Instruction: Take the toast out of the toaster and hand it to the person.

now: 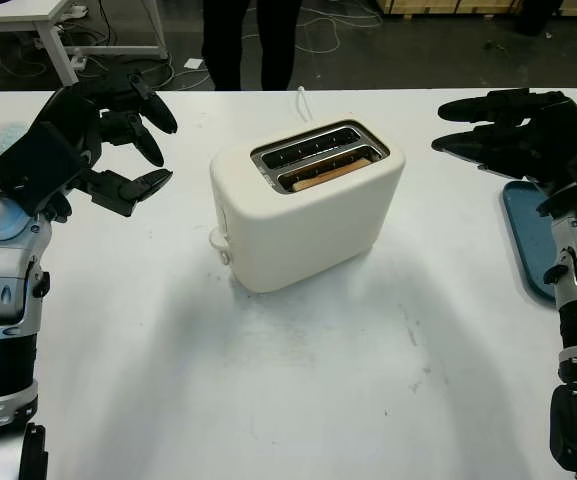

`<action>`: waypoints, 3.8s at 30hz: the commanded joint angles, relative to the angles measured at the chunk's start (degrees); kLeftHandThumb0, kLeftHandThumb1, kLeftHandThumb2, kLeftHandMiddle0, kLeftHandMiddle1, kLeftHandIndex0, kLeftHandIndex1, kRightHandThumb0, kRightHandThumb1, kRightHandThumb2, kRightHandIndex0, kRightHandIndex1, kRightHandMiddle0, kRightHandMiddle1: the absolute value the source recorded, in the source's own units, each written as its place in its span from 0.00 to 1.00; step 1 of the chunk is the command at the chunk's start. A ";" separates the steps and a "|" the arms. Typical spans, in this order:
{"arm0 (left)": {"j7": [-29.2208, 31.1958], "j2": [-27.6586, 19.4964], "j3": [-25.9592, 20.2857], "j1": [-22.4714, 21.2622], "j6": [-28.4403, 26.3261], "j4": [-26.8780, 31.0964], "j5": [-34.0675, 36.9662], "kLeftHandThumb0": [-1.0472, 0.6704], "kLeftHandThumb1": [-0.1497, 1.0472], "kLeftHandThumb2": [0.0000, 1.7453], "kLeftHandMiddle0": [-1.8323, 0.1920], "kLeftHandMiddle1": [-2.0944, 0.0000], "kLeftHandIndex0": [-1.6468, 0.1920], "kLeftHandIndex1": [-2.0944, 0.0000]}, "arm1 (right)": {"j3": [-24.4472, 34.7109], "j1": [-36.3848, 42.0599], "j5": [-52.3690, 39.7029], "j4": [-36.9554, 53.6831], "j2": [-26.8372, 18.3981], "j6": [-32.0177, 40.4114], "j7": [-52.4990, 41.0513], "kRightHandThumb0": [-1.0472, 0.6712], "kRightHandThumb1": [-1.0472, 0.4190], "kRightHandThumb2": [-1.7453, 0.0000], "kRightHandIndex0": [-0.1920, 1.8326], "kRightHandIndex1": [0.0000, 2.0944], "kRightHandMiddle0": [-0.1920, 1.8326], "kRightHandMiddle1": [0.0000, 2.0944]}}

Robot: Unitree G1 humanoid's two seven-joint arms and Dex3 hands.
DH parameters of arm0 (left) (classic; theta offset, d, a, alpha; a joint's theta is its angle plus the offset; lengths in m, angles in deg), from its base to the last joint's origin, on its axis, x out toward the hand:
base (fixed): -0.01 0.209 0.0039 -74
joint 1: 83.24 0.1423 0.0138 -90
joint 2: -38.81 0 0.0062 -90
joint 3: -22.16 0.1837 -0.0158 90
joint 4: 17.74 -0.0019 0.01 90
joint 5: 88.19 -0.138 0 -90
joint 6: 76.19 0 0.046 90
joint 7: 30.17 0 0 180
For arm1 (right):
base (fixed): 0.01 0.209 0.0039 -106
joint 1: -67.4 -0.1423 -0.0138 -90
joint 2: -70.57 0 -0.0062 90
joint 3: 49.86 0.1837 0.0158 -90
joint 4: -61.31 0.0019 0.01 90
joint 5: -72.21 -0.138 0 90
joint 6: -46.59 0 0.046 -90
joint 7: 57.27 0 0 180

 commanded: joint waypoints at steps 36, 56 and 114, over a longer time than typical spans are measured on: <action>-0.10 -0.35 0.57 -2.15 2.73 -2.56 -1.07 0.59 0.07 0.80 0.56 0.26 0.58 0.30 | -1.43 0.58 0.08 1.73 4.26 1.24 2.00 0.40 0.21 1.00 0.65 0.00 0.60 0.00; -0.92 0.13 1.16 -2.11 3.45 -3.24 -2.02 0.55 0.05 0.80 0.55 0.26 0.56 0.30 | -0.20 1.00 -0.45 1.33 3.33 -0.56 0.96 0.39 0.20 1.00 0.66 0.01 0.61 0.00; -1.59 0.73 2.44 -2.39 -0.56 0.67 -3.10 0.79 0.23 0.70 0.62 0.26 0.62 0.31 | 0.02 0.88 0.10 1.88 3.10 0.89 1.24 0.42 0.20 1.00 0.65 0.00 0.60 0.00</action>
